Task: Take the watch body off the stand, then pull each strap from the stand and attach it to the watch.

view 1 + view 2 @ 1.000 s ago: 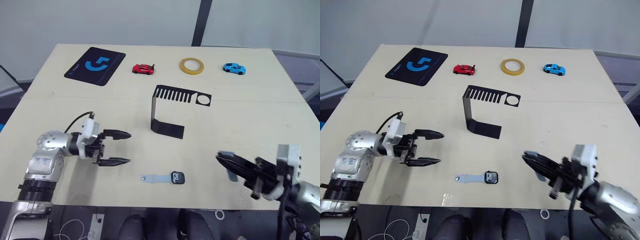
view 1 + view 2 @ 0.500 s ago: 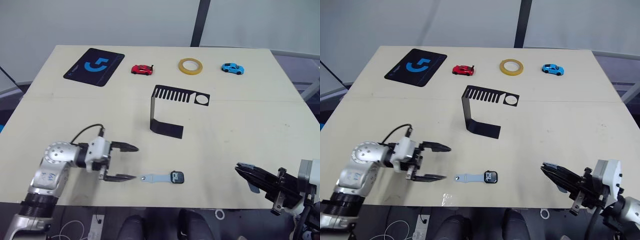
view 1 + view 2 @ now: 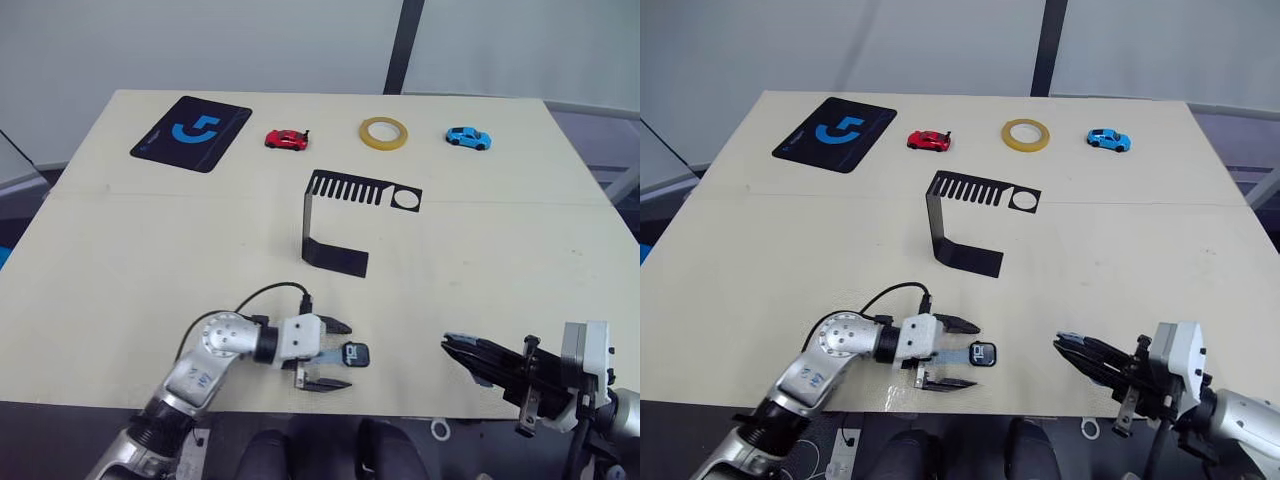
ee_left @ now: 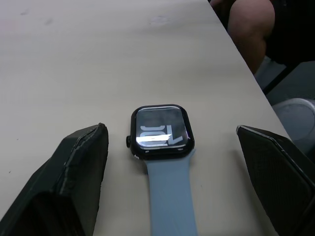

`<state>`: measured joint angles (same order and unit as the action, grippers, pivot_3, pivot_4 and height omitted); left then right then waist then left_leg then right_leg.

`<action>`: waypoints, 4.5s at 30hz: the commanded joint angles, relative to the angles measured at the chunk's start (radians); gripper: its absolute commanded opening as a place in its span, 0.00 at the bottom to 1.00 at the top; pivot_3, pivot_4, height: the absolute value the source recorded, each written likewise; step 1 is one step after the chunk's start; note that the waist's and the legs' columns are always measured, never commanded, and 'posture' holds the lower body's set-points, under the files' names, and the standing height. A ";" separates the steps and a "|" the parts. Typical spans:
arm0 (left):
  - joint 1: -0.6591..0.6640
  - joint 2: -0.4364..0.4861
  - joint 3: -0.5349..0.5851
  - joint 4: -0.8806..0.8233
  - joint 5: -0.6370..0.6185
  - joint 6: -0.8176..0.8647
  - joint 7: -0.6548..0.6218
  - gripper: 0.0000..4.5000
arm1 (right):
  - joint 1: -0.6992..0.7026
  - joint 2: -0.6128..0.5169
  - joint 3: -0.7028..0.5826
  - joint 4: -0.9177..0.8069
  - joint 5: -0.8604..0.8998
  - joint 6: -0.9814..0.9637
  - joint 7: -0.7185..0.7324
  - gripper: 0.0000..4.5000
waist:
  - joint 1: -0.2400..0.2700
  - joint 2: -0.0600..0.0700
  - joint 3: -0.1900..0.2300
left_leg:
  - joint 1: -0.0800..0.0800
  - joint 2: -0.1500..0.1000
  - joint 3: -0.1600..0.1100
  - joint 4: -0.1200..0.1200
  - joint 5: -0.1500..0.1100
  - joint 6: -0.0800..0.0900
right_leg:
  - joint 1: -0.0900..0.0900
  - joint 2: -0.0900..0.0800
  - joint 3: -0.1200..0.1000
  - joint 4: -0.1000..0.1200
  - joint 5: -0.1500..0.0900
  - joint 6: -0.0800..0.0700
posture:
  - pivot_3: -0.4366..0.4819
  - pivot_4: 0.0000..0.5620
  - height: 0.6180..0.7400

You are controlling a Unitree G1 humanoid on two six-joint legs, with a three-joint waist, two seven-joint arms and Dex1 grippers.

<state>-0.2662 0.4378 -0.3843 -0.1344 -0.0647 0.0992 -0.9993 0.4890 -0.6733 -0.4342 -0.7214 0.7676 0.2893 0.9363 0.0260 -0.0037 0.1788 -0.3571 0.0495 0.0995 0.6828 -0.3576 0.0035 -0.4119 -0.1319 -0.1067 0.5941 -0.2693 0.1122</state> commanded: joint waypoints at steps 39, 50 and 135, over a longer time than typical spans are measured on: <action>0.040 -0.010 -0.049 -0.017 0.051 0.183 0.136 0.37 | -0.006 -0.005 0.016 -0.064 0.028 0.035 -0.029 0.00 | 0.001 0.001 -0.006 | 0.004 0.000 0.000 0.000 0.000 0.001 | 0.003 0.000 0.000 0.001 0.000 0.000 | 0.48 0.27 0.97; -0.055 -0.003 0.114 -0.027 -0.228 0.151 -0.056 0.37 | 0.002 -0.001 -0.019 -0.087 0.002 0.000 -0.053 0.00 | 0.000 0.001 -0.006 | 0.003 0.000 0.000 0.001 0.000 0.001 | 0.002 0.000 0.000 0.003 0.000 -0.001 | 0.48 0.27 0.97; -0.513 -0.048 0.148 0.352 -0.595 1.053 -0.281 0.37 | -0.318 -0.111 0.417 -0.205 -0.597 0.003 -0.277 0.00 | -0.001 -0.002 -0.005 | -0.004 -0.001 0.003 0.006 0.004 -0.002 | 0.000 0.002 -0.001 0.008 0.000 0.000 | 0.48 0.27 0.97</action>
<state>-0.7786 0.3942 -0.2529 0.2484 -0.6350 1.1491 -1.2781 0.1706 -0.7843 -0.0011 -0.8974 0.1763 0.3110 0.6527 0.0246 -0.0053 0.1740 -0.3608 0.0481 0.1026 0.6891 -0.3532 0.0012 -0.4115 -0.1298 -0.1076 0.6016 -0.2697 0.1117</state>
